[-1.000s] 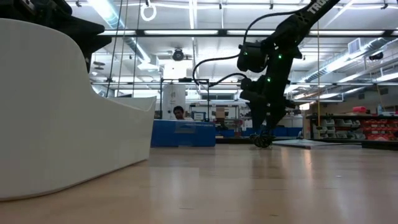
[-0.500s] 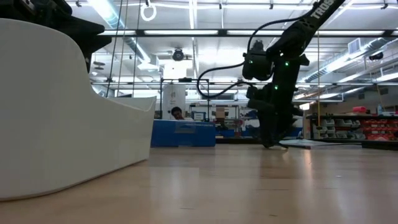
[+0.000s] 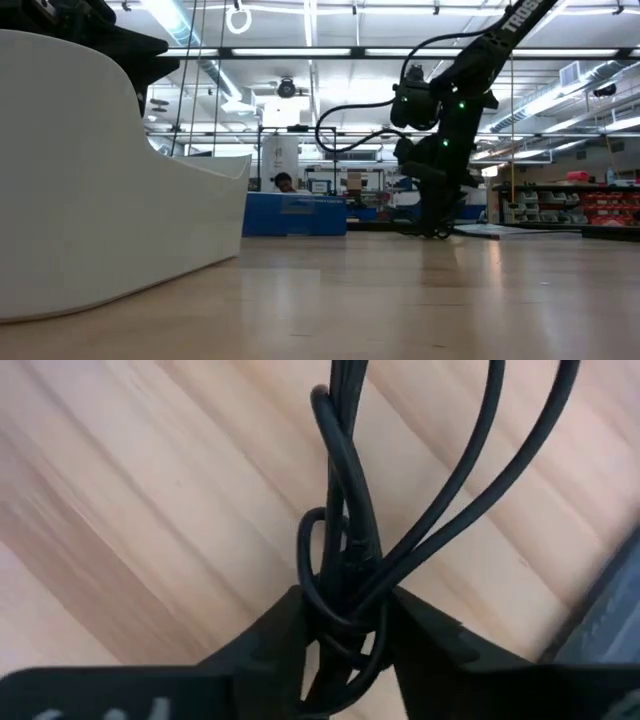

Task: Pick and place USB-C Cables
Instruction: Put the black charger cable into the white bin

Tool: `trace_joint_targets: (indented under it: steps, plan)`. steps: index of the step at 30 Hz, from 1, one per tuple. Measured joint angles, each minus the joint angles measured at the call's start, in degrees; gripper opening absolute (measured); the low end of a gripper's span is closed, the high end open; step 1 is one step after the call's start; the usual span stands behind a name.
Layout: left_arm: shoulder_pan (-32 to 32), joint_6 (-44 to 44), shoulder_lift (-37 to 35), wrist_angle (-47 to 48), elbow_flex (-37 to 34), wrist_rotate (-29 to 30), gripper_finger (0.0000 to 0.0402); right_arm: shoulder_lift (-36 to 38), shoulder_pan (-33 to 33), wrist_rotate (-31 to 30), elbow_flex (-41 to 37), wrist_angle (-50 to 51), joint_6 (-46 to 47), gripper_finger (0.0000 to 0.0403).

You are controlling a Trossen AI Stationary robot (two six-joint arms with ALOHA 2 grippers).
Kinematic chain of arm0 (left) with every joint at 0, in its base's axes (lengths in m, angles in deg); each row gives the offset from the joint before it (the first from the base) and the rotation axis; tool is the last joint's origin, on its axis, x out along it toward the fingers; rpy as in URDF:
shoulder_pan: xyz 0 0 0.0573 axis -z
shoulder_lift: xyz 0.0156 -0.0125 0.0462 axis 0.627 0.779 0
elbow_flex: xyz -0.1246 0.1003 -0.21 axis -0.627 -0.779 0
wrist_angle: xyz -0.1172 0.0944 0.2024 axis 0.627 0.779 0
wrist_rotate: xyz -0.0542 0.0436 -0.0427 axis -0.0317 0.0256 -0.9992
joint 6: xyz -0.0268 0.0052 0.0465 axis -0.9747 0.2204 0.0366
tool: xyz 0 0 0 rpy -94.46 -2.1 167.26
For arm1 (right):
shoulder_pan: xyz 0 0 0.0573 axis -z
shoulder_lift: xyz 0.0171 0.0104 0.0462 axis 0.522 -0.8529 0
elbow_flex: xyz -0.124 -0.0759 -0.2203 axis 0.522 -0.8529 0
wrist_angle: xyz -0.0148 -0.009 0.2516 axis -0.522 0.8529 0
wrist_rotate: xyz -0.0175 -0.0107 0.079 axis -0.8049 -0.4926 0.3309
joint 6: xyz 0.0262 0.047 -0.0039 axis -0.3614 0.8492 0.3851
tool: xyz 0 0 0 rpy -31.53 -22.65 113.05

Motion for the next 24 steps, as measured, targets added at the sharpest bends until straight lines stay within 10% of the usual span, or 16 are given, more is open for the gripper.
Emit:
trace_joint_targets:
  steps: [13, 24]
  plan:
    - [0.0, 0.0, 0.0, 0.0, 0.0, 0.0, 0.0133, 0.0, -5.0, -1.6, 2.4, -2.2, -1.8, 0.0093]
    - [0.0, 0.0, 0.0, 0.0, 0.0, 0.0, 0.0133, 0.1, -16.3, -21.2, 9.5, -9.5, -8.4, 0.0090]
